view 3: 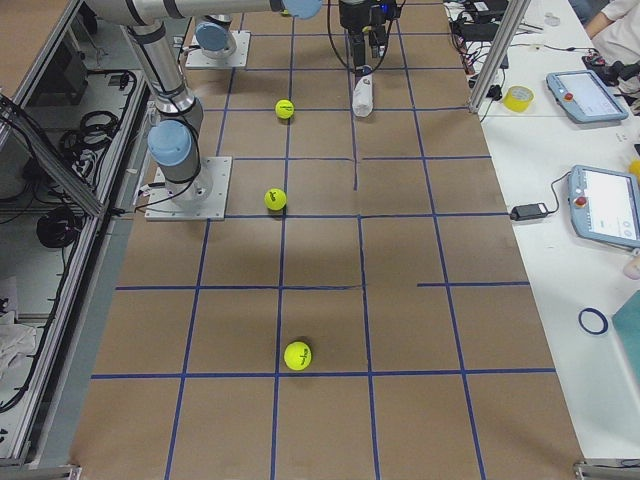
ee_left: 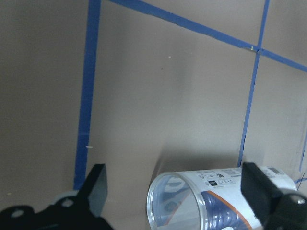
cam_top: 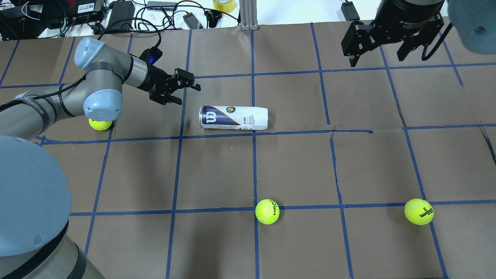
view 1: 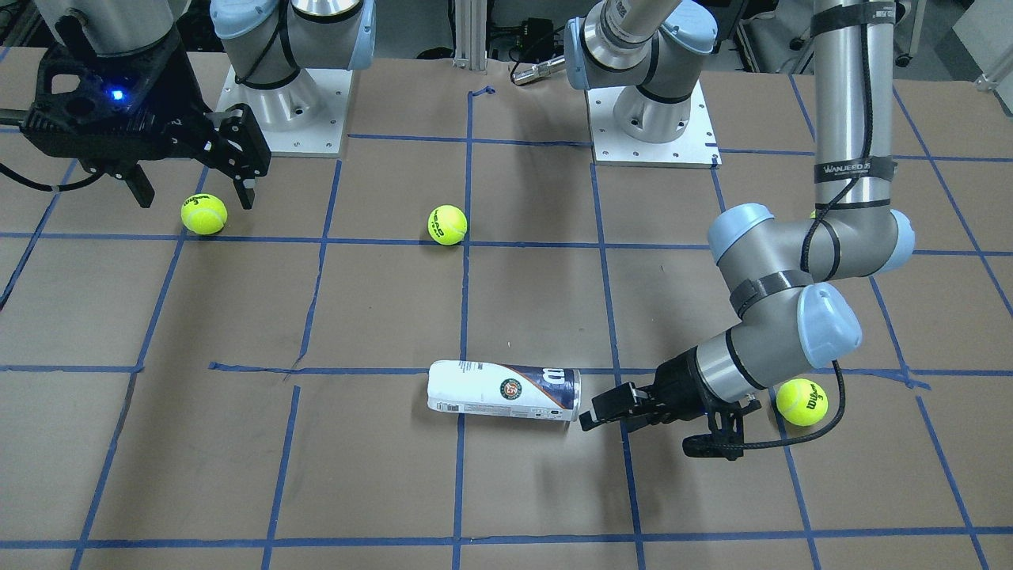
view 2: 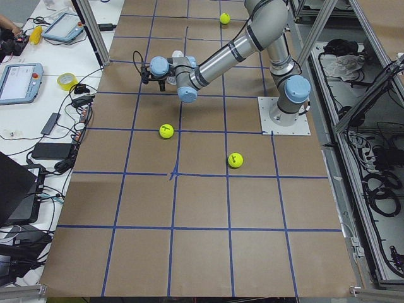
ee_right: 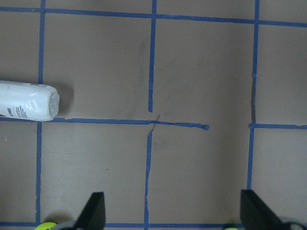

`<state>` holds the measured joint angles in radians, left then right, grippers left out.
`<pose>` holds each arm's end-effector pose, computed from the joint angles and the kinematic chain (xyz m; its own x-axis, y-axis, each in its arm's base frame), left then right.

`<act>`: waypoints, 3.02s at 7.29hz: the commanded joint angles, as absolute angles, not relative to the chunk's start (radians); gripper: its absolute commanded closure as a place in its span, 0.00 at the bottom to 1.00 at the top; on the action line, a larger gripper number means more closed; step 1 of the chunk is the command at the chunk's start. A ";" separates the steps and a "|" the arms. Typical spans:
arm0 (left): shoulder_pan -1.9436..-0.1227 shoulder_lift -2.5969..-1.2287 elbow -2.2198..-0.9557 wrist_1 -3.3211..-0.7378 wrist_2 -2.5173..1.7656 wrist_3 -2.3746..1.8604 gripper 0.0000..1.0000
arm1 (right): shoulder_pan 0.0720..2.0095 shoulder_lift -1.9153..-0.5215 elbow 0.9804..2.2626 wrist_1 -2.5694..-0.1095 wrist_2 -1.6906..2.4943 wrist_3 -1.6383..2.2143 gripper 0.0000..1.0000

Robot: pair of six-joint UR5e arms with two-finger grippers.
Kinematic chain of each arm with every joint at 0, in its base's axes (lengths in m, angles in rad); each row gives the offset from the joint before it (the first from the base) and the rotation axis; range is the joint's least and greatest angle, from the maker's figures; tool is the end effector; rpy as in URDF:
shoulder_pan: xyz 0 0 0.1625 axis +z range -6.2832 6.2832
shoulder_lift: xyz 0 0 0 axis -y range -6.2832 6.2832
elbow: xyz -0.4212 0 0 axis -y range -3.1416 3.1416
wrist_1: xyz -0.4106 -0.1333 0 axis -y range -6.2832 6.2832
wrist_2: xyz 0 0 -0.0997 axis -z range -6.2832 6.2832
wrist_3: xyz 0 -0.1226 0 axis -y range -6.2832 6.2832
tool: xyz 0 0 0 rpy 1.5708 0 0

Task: Lift up tennis ball bucket
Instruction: 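Reach the left gripper toward the closed end of the lying can, then close the left gripper around the can's end, then lift the can with the left gripper and rotate it upright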

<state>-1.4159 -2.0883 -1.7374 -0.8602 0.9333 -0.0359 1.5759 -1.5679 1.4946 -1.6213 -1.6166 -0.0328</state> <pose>-0.1068 -0.6531 0.1732 -0.7904 -0.1438 0.5955 -0.1827 0.9832 -0.0051 0.1304 -0.5241 0.5045 -0.9983 -0.0320 0.0495 -0.0378 0.9918 -0.1219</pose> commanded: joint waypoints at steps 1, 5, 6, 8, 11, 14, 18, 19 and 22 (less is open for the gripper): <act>-1.471 -2.095 -1.736 -0.864 0.924 -0.092 0.00 | 1.577 -1.568 1.496 -1.624 -1.614 -0.014 0.00; -1.473 -2.092 -1.762 -0.874 0.854 -0.094 0.00 | 1.577 -1.571 1.497 -1.611 -1.615 0.067 0.00; -1.473 -2.092 -1.773 -0.874 0.856 -0.089 0.00 | 1.577 -1.571 1.497 -1.611 -1.614 0.075 0.00; -1.476 -2.094 -1.785 -0.879 0.870 -0.097 0.00 | 1.577 -1.566 1.497 -1.611 -1.612 0.075 0.00; -1.499 -2.082 -1.822 -0.879 0.850 -0.215 1.00 | 1.577 -1.566 1.499 -1.611 -1.612 0.075 0.00; -1.500 -2.053 -1.746 -0.887 0.824 -0.459 1.00 | 1.577 -1.566 1.499 -1.611 -1.612 0.075 0.00; -1.508 -2.029 -1.464 -0.972 0.993 -0.633 1.00 | 1.577 -1.566 1.508 -1.611 -1.612 0.075 0.00; -1.529 -2.026 -1.409 -0.979 1.131 -0.586 1.00 | 1.575 -1.568 1.509 -1.612 -1.611 0.075 0.00; -1.668 -2.040 -1.407 -0.992 1.531 0.018 1.00 | 1.577 -1.566 1.509 -1.612 -1.611 0.074 0.00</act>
<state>-1.6078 -2.0330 -1.4092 -0.9886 1.3576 -0.1810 1.5767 -1.5655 1.5093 -1.6121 -1.6114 0.0748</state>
